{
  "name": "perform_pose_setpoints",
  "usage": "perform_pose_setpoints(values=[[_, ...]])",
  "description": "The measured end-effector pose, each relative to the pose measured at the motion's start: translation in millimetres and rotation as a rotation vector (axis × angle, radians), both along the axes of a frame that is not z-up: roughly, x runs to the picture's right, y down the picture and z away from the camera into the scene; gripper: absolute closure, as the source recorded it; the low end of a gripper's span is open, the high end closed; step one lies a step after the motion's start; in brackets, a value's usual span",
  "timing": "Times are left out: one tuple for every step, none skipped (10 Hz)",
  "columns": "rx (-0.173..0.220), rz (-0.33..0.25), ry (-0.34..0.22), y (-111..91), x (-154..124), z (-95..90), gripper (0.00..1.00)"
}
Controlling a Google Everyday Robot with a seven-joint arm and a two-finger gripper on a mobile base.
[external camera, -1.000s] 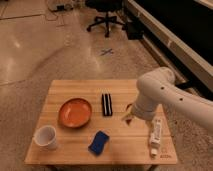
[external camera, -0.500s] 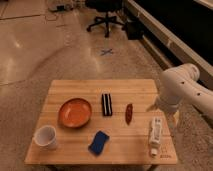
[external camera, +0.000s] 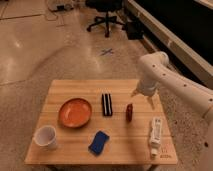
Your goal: Move the arm in a circular motion
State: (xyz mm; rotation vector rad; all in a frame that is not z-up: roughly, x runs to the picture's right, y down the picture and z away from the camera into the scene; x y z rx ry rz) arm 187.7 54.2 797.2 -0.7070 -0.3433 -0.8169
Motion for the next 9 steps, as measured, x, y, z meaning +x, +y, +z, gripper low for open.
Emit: perform_pose_setpoints(values=[[0.001, -0.011, -0.029, -12, -21, 8.7, 0.20], [0.002, -0.028, -0.066, -20, -42, 11.9, 0.20], [0.002, -0.050, -0.106, -23, -60, 10.3, 0.20], [0.002, -0.071, -0.142, -23, -74, 5.5, 0.20], [-0.001, -0.112, -0.196, -17, -91, -5.1, 0.20], [-0.002, -0.150, -0.237, -8, -102, -15.7, 0.20], [0.006, -0.180, -0.263, 0, -108, -25.0, 0.20], [0.021, -0.209, -0.283, 9, -113, -34.3, 0.20], [0.026, -0.221, -0.289, 13, -113, -38.4, 0.20]])
